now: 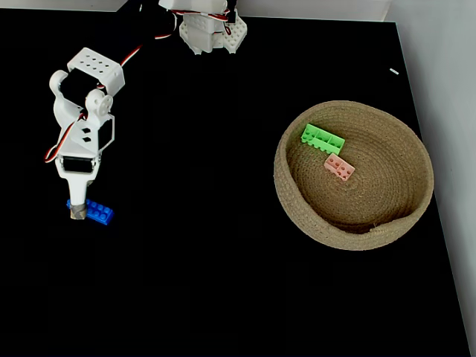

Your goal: Place the lego blocks in the tray

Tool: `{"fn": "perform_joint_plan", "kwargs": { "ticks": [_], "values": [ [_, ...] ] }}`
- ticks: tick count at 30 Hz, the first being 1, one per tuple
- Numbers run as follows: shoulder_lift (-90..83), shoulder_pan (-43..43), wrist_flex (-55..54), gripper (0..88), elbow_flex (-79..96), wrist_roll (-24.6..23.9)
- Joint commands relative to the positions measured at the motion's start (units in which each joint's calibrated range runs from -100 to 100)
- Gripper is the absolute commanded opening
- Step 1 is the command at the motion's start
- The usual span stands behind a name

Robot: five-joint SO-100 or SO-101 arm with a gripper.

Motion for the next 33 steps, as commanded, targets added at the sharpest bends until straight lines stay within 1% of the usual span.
{"fn": "perform_joint_plan", "kwargs": {
  "ticks": [1, 5, 7, 19, 23, 27, 33],
  "values": [
    [-1.61, 0.16, 0.69, 27.7, -3.82, -0.39],
    [-1.69, -0.08, 1.27, 27.6, -3.27, 0.63],
    [-1.87, -0.17, 1.27, 27.5, -3.18, 1.90],
    [-2.30, -0.83, -3.98, 27.6, -5.46, 11.67],
    [-2.55, -1.24, -3.64, 27.8, -4.91, 15.78],
    [-3.50, -1.73, -3.31, 27.9, -4.91, 18.46],
    [-4.96, -2.15, -0.89, 27.4, -5.09, 23.88]
  ]
}}
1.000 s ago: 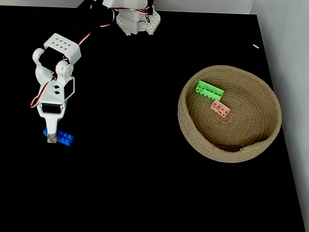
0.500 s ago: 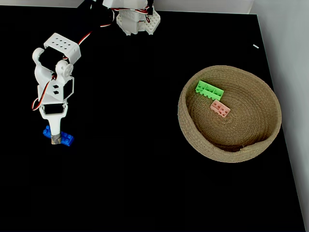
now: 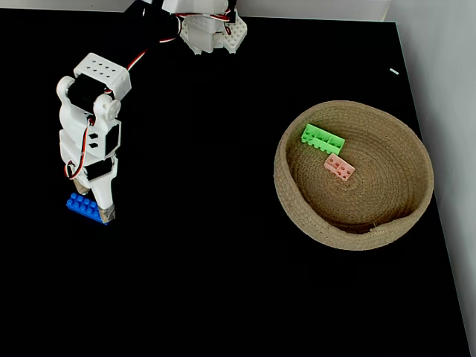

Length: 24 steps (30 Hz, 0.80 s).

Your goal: Place the lego blocks in the tray

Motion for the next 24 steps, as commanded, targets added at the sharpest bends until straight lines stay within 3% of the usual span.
{"fn": "perform_joint_plan", "kwargs": {
  "ticks": [1, 6, 16, 24],
  "values": [
    [-6.15, -0.35, 1.06, 27.3, -3.59, 3.61],
    [-5.98, -0.19, 1.14, 27.6, -4.96, 2.49],
    [-4.09, 1.54, 0.73, 27.8, -3.68, -11.53],
    [-1.94, 1.29, 1.73, 27.3, -0.04, -14.95]
  ]
}}
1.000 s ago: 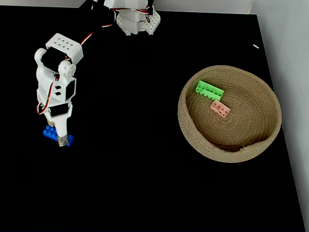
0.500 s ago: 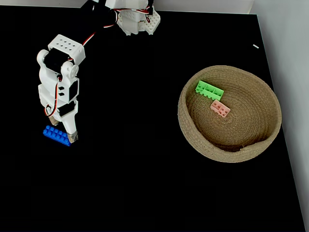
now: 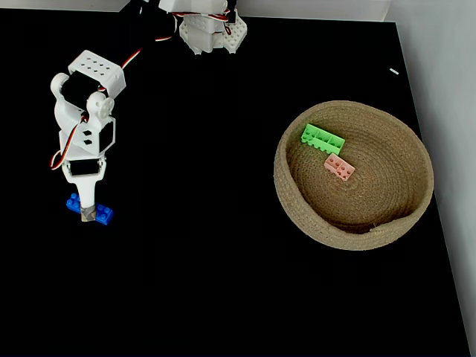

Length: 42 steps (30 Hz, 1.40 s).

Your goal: Place the lego blocks in the tray

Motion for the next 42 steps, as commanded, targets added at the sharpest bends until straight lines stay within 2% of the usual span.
{"fn": "perform_joint_plan", "kwargs": {
  "ticks": [1, 16, 20, 26, 31, 37, 42],
  "values": [
    [-1.77, -0.17, 0.43, 27.2, -0.75, -1.47],
    [2.53, 0.16, 0.59, 25.6, -4.39, -3.03],
    [3.30, 0.32, 0.59, 22.1, -5.03, -3.47],
    [3.99, 0.49, 0.68, 8.6, -5.12, -4.25],
    [4.34, 0.57, 0.76, 0.6, -4.94, -4.44],
    [3.39, 0.74, 1.84, 0.0, -4.39, -4.05],
    [-4.61, -0.17, 3.59, 0.0, -1.75, -2.30]
  ]
}}
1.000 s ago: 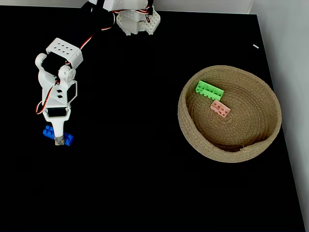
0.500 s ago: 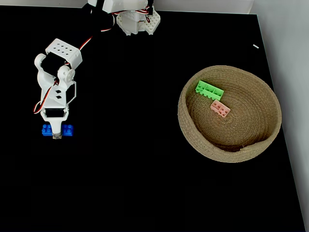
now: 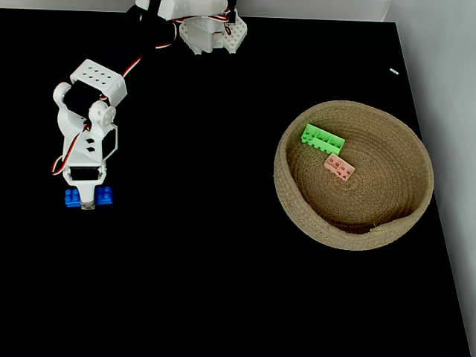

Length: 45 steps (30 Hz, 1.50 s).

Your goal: Place the lego blocks in the tray

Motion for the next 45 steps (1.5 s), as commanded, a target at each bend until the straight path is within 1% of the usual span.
{"fn": "perform_joint_plan", "kwargs": {
  "ticks": [1, 5, 11, 16, 23, 27, 30, 31, 32, 34, 35, 36, 39, 43, 44, 45],
  "values": [
    [-11.00, -0.59, 1.98, 0.0, 1.82, 1.76],
    [-21.58, -3.80, 2.48, 0.0, 8.12, 4.30],
    [-36.62, -12.79, 4.31, 0.0, 15.23, 7.86],
    [-46.77, -25.32, 4.47, 0.0, 21.79, 10.21],
    [-54.34, -43.45, -2.36, 0.0, 33.83, 12.94],
    [-57.00, -51.62, -5.44, 0.0, 39.12, 14.99],
    [-57.86, -55.82, -6.52, 0.0, 42.59, 14.21],
    [-57.95, -56.64, -6.94, 0.0, 43.41, 14.21],
    [-58.03, -57.22, -7.19, 2.6, 43.87, 14.21],
    [-58.29, -57.80, -7.10, 24.2, 44.32, 14.21],
    [-58.46, -57.80, -6.85, 30.3, 44.41, 14.02],
    [-58.72, -57.63, -6.60, 33.0, 44.50, 13.82],
    [-60.35, -55.57, -5.52, 34.6, 45.23, 13.72],
    [-66.20, -49.64, -6.02, 34.7, 50.80, 14.90],
    [-68.78, -47.58, -7.02, 32.7, 53.81, 15.63],
    [-71.79, -45.19, -8.19, 27.1, 57.55, 16.75]
  ]
}}
